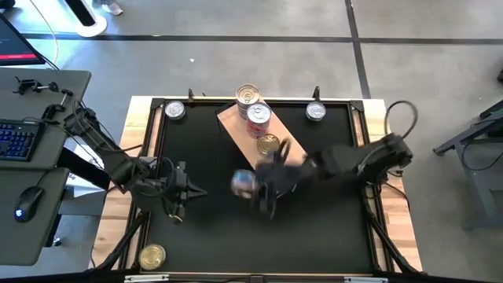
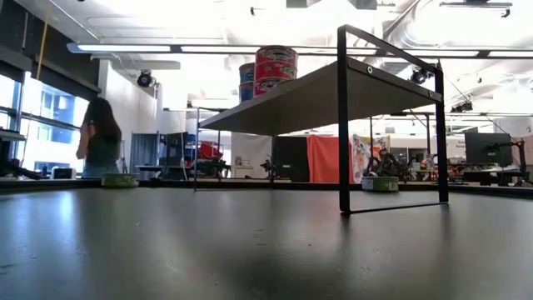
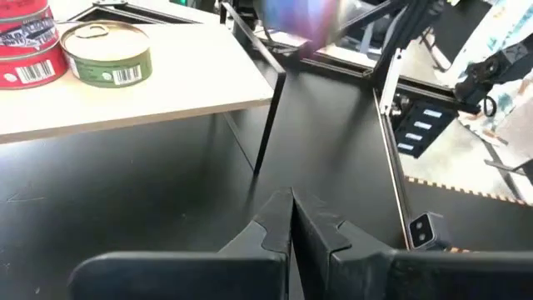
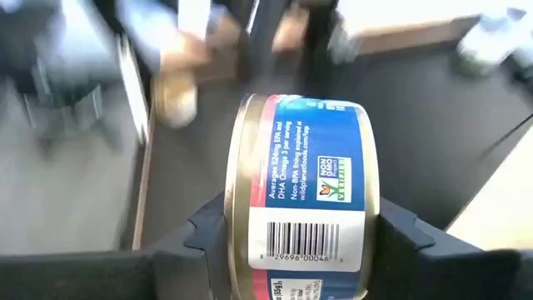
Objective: Stack canned seafood by type on shelf
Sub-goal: Stack the blue tuna can on top of blue tuna can on the shelf
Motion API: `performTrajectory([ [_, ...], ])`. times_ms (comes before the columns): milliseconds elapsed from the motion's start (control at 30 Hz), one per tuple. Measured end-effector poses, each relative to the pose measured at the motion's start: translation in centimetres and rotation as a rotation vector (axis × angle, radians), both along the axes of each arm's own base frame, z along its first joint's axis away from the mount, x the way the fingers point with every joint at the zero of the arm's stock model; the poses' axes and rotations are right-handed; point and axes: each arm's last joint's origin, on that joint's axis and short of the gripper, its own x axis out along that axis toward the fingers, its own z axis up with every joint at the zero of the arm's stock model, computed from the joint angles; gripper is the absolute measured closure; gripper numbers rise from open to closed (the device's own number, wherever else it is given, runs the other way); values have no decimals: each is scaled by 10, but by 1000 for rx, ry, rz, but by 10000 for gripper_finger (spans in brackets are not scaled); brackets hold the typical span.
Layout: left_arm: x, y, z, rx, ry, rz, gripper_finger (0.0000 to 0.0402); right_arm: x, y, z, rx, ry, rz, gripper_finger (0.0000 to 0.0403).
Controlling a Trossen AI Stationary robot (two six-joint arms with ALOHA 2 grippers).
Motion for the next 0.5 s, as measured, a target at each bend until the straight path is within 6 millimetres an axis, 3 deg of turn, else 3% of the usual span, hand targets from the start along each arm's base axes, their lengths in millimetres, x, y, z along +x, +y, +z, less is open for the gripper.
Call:
performTrajectory([
  [133, 2, -2, -3, -10, 10, 9, 401, -6, -49, 41, 152, -231, -214, 231],
  [233, 5, -5, -7, 0, 24, 10, 401, -7, -90, 59, 301, -376, -434, 231],
  [367, 11, -9, -13, 16, 42, 10, 402, -4, -143, 68, 436, -505, -575, 231],
  [500, 17, -17, -17, 1, 37, -3, 402, 2, -191, 59, 596, -517, -687, 231],
])
